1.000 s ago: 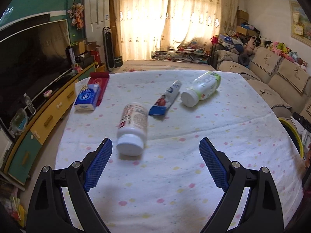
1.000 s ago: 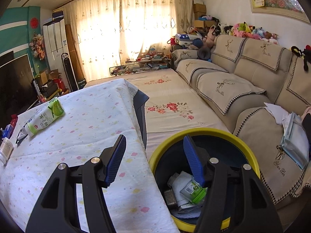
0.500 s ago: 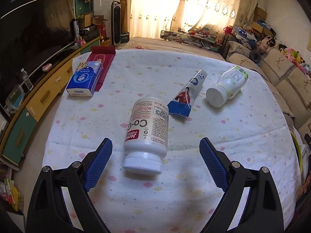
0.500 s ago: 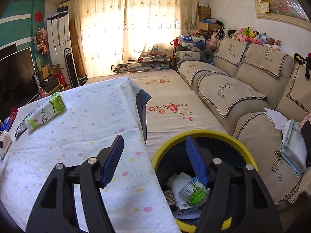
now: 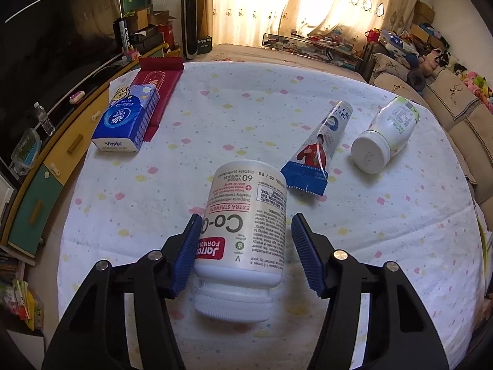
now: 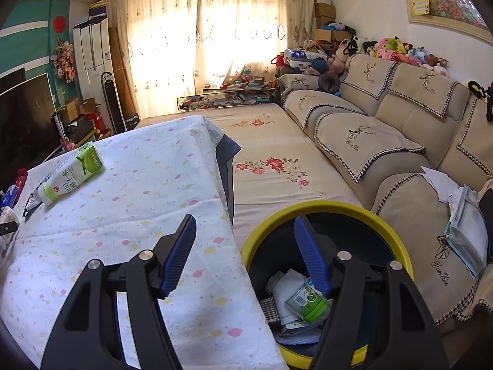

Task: Collect trash
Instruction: 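Grasp the white supplement bottle with the left tool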

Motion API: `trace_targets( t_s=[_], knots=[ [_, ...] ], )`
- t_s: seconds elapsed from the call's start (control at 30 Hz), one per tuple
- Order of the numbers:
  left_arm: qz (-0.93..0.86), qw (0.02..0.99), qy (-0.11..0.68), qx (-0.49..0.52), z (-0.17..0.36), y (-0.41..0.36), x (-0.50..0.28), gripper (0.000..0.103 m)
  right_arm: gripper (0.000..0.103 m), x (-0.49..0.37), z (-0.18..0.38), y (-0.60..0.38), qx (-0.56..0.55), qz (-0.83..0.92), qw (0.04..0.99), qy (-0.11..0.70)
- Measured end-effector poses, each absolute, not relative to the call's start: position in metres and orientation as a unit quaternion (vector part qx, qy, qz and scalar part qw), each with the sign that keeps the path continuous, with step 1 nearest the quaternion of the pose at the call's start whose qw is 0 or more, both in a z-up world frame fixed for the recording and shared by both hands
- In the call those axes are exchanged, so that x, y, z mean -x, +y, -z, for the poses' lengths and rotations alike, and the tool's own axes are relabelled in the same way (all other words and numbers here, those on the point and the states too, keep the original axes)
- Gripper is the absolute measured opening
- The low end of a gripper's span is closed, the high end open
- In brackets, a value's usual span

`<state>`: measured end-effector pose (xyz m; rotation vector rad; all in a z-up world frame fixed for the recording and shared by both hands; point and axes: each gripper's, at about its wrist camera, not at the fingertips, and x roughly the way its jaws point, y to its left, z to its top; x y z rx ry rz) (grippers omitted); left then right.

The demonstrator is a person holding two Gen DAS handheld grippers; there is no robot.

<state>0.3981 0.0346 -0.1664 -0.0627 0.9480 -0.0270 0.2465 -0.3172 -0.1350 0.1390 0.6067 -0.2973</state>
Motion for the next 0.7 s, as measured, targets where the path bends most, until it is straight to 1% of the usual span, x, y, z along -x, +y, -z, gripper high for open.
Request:
trace_targets(
  t_s=[0.07,0.37,0.53,0.7],
  knots=[
    [0.011,0.89,0.455,0.028,0.165,0.035,-0.397,0.049,0.063,-0.246,0.136,-0.318,-0.069,0.146,0.941,0.299],
    [0.029,0.899,0.437,0.018,0.151,0.02,-0.373,0.049,0.063,-0.244,0.135,-0.32,-0.075,0.146,0.942,0.293],
    [0.078,0.902,0.425,0.0,0.134,-0.017,-0.349,0.049,0.063,-0.233,0.129,-0.321,-0.078,0.141,0.949,0.27],
    [0.138,0.9,0.412,-0.026,0.116,-0.072,-0.329,0.049,0.063,-0.214,0.132,-0.331,-0.095,0.131,0.946,0.281]
  ],
)
